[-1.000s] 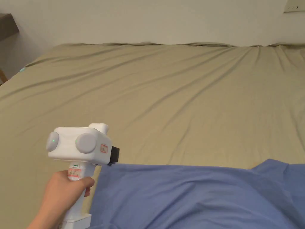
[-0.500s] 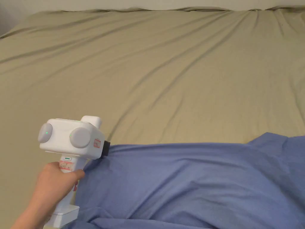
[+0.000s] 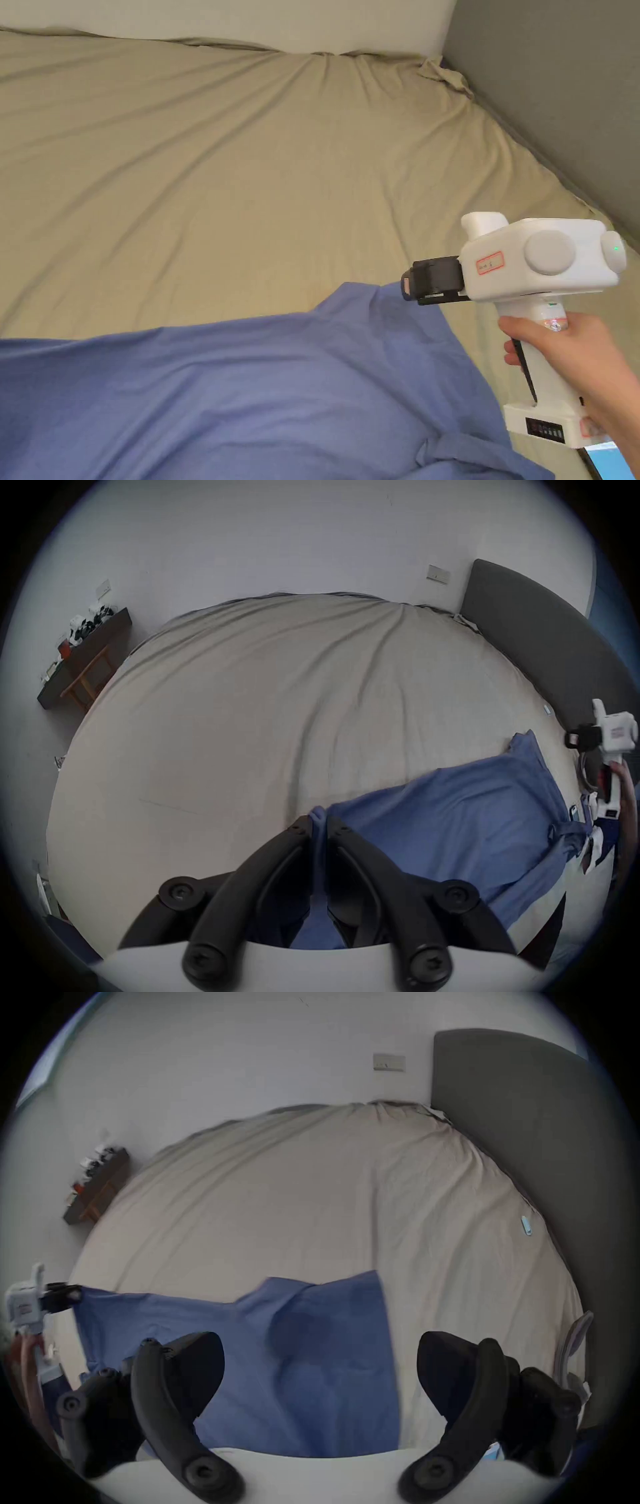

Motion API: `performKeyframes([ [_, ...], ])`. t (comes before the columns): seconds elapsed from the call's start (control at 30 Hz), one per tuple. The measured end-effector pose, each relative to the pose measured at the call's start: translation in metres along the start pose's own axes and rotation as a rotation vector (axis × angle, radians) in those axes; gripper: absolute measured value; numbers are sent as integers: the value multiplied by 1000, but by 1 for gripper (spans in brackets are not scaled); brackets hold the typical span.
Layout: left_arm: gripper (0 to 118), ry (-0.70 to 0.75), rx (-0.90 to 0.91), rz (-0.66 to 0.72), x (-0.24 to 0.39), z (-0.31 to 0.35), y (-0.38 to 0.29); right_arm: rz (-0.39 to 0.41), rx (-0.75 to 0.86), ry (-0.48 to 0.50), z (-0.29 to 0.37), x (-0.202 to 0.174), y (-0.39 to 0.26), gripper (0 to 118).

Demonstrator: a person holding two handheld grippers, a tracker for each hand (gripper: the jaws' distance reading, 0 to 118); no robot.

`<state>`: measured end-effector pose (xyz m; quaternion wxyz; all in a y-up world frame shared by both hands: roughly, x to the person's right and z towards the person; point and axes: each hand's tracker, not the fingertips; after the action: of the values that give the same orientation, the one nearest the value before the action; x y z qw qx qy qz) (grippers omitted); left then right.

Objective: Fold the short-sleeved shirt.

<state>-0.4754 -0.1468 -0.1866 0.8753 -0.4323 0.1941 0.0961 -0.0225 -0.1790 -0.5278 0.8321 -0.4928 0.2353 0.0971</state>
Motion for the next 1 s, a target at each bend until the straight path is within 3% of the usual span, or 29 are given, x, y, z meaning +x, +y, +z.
performKeyframes([
  [0.1, 6, -8, -17, 12, 1, -5, 0, -53, -101, -43, -51, 9, 6, 114],
  [0.13, 6, -14, -25, 18, 2, -8, 0, -61, -134, -67, -69, 13, 6, 107],
  [0.17, 6, -18, -31, 21, 2, -9, 1, -62, -158, -77, -83, 18, 7, 83],
  [0.2, 6, -20, -36, 21, 3, -13, 2, -57, -179, -81, -91, 17, 6, 83],
  [0.23, 6, -18, -40, 16, 5, -14, 3, -45, -185, -72, -94, 15, 4, 71],
  [0.27, 6, -17, -43, 10, 6, -14, 4, -33, -165, -79, -92, 11, 0, 41],
  [0.3, 6, -17, -45, 6, 6, -15, 5, -14, -117, -122, -83, 7, 0, 26],
  [0.37, 6, -20, -45, -1, 7, -15, 7, -16, -134, -85, -83, 6, 1, 8],
  [0.53, 6, -25, -27, -5, 8, -1, 13, 47, -67, -116, -54, -3, -1, 7],
  [0.63, 6, -30, 9, 10, 3, 20, 12, 48, 21, -72, -14, -3, -1, 7],
  [0.73, 6, -46, 67, 42, -6, 53, 0, 97, 126, -52, 42, -14, -13, 7],
  [0.9, 6, -7, 82, 54, -13, 98, -44, 98, 257, 11, 124, -21, -68, 7],
  [1.0, 6, 5, 26, 69, -15, 106, -84, 85, 258, 25, 148, -17, -118, 7],
])
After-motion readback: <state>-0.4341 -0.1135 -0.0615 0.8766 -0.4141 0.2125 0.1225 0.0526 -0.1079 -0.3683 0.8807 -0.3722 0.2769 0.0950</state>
